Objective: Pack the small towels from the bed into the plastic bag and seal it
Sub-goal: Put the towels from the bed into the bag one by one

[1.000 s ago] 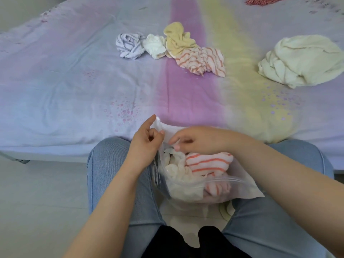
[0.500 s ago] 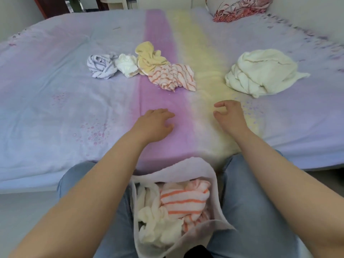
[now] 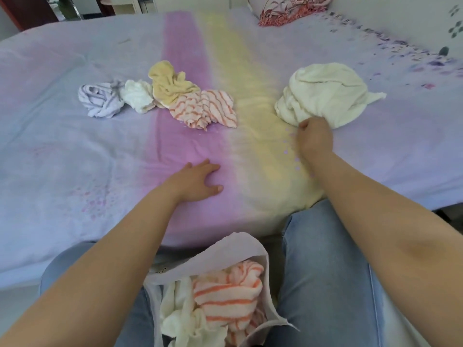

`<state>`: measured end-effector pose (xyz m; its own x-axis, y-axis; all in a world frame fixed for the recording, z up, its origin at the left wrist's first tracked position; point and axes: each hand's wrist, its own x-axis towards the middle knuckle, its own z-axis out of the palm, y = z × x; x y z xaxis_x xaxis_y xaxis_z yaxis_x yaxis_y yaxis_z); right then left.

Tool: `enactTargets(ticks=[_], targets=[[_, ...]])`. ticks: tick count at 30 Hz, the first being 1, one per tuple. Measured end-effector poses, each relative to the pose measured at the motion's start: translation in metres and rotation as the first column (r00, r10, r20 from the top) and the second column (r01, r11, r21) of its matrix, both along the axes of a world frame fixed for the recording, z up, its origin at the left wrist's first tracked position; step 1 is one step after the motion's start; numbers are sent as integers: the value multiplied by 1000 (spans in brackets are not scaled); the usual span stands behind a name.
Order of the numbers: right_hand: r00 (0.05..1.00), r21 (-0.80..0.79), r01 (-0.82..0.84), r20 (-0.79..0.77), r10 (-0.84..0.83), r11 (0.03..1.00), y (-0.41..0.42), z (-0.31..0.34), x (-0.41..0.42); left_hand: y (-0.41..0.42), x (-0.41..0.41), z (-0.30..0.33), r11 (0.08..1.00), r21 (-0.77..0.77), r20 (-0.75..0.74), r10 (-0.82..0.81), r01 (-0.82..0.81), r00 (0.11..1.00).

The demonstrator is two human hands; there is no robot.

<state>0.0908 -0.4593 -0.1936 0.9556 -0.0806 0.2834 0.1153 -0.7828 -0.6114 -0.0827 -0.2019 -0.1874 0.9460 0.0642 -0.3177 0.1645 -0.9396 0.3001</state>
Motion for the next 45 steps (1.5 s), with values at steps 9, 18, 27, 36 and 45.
enactTargets(ticks=[9, 18, 27, 36, 45], targets=[[737, 235, -578, -262, 623, 782, 60, 42, -134, 9, -19, 24, 984, -177, -33, -21, 15, 999], [953, -528, -296, -113, 280, 796, 60, 14, -117, 10, -120, 63, 965, -162, -197, -239, 209, 951], [952, -145, -301, -98, 288, 943, 77, 32, -122, 3, -160, 31, 960, -171, -215, -258, 224, 942], [907, -342, -413, -236, 348, 844, 74, 14, -158, 6, -159, 26, 997, -35, 141, 75, -70, 987], [915, -268, -364, -284, 288, 892, 78, 2, -121, 15, -146, 21, 920, -216, 405, 389, -327, 827]])
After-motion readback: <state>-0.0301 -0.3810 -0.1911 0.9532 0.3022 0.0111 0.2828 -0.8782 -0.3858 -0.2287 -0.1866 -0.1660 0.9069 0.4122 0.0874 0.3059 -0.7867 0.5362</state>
